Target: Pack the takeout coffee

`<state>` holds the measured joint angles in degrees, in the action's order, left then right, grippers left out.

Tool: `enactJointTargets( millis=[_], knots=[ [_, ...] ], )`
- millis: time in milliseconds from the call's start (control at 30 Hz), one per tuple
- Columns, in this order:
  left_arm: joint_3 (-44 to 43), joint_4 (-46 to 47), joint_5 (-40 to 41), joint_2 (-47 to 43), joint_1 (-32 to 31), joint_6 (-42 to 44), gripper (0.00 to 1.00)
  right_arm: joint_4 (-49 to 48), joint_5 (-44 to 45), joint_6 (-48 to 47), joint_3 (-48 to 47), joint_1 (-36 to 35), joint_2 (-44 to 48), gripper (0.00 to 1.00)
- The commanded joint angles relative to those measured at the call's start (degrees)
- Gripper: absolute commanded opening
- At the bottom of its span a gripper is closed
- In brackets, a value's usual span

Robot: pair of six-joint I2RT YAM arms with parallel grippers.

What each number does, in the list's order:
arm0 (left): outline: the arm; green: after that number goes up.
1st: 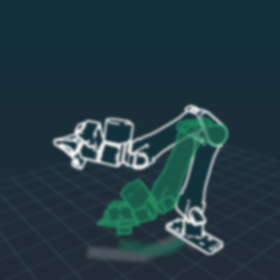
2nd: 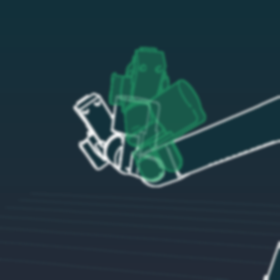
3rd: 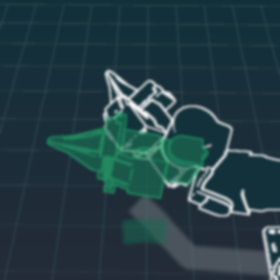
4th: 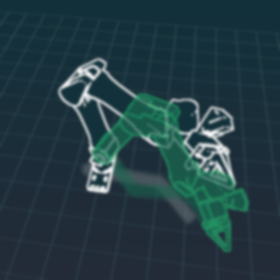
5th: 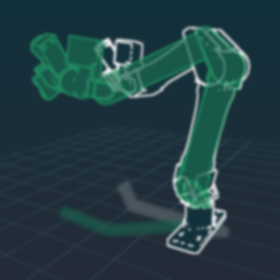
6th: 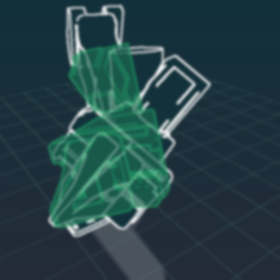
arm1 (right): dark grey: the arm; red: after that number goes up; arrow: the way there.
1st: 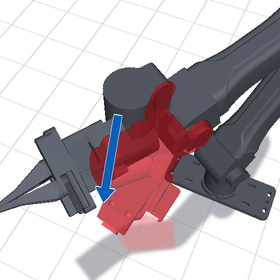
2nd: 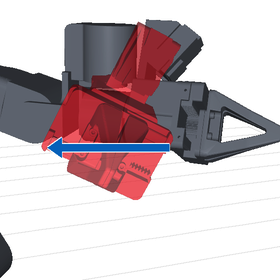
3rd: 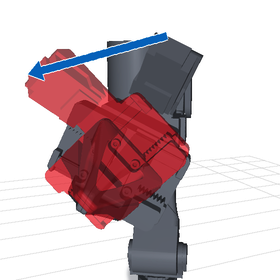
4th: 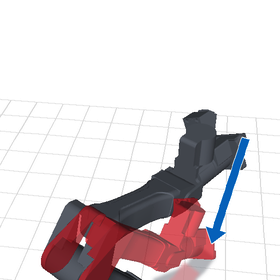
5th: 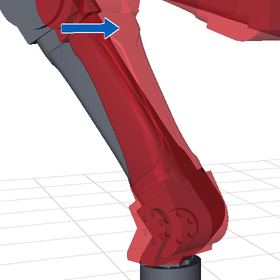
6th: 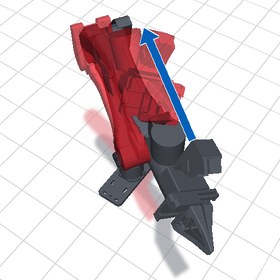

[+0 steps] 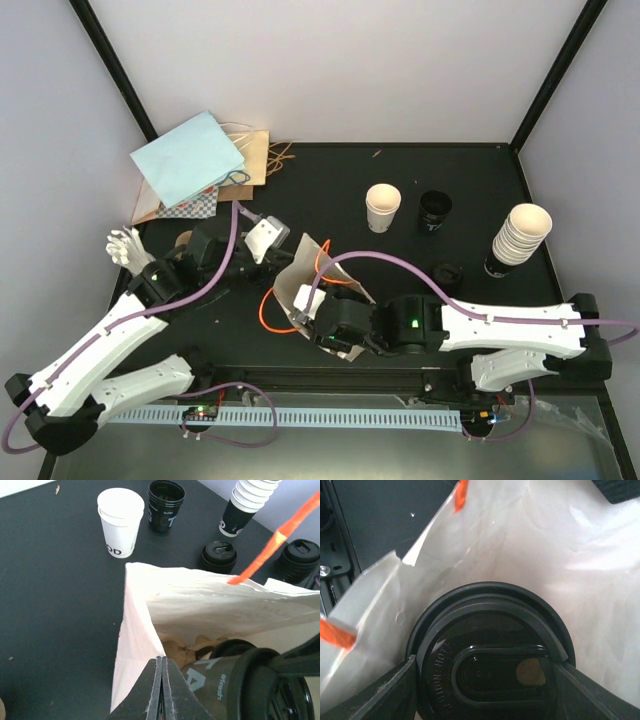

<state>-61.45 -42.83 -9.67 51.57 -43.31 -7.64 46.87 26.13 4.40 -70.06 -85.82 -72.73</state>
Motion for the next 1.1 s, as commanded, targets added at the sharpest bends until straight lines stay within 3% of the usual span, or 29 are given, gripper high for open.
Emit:
enactJointTargets(
  millis=[0,267,567,1067],
  knots=[
    [2.1,2.0,-2.1,-4.4,-0.6,-4.0,0.02,3.0,3.6,2.3,-1.4,-1.0,-1.5,0.49],
    [4.8,-0.7,-1.4,-10.3,-0.9,-6.9,0.01,6.6,4.2,4.7,-2.4,-1.1,-1.2,0.49],
    [12.3,5.5,-2.2,-14.6,-4.4,-14.9,0.01,6.8,9.4,0.9,-2.8,-2.1,-2.4,0.49],
    [9.2,1.6,6.9,-15.8,-5.2,-18.6,0.02,10.9,7.5,6.6,-7.8,-1.3,-3.5,0.51]
  ],
)
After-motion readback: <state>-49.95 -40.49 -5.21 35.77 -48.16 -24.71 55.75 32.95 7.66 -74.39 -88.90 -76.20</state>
